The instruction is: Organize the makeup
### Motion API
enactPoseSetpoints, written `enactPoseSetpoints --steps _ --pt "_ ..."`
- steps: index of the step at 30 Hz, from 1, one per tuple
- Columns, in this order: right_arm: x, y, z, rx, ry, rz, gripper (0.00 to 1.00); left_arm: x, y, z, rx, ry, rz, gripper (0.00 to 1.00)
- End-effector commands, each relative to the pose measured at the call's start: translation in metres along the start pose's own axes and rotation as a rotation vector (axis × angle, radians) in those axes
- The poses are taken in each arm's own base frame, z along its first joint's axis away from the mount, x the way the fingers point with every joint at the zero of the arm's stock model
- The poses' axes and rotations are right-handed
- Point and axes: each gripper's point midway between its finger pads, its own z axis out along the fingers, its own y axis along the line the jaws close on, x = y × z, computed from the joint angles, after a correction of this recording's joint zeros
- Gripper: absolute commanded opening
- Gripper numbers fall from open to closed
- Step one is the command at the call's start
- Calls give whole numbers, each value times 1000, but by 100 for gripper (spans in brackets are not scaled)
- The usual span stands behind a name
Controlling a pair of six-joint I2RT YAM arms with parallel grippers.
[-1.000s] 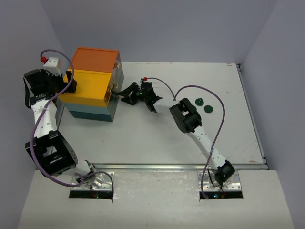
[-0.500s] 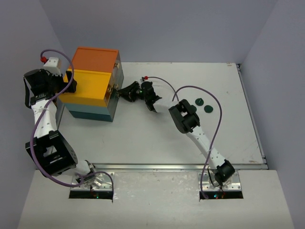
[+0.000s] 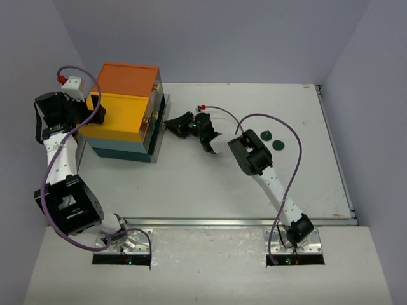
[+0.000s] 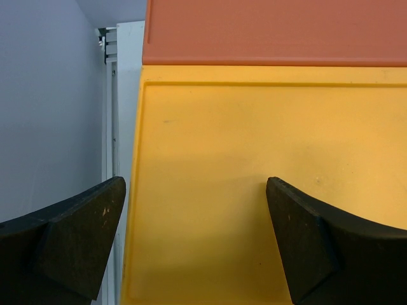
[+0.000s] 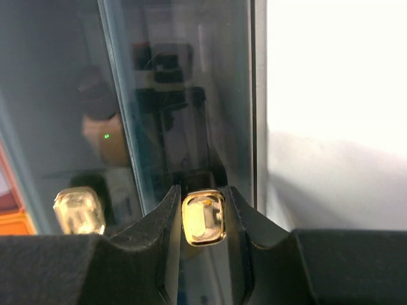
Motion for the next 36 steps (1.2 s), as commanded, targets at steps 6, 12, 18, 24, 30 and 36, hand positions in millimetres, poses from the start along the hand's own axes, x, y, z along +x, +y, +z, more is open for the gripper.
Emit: enactPoseSetpoints --steps 6,12,18,24,30,36 --pt "-38 21 -88 34 -9 -118 0 55 -11 0 21 178 -65 92" --pt "-57 19 -115 48 0 -143 12 56 -11 0 16 179 -72 92" --pt "-53 20 -140 137 69 -235 54 50 -11 -3 9 166 -63 92" --pt "-62 29 -190 416 101 -587 63 51 -12 -5 11 164 -52 92" --pt "-107 8 -304 966 -43 -857 56 50 -13 -5 15 160 -53 92" --pt "-128 -19 -364 1241 -58 -920 55 51 -15 -7 18 155 -54 92"
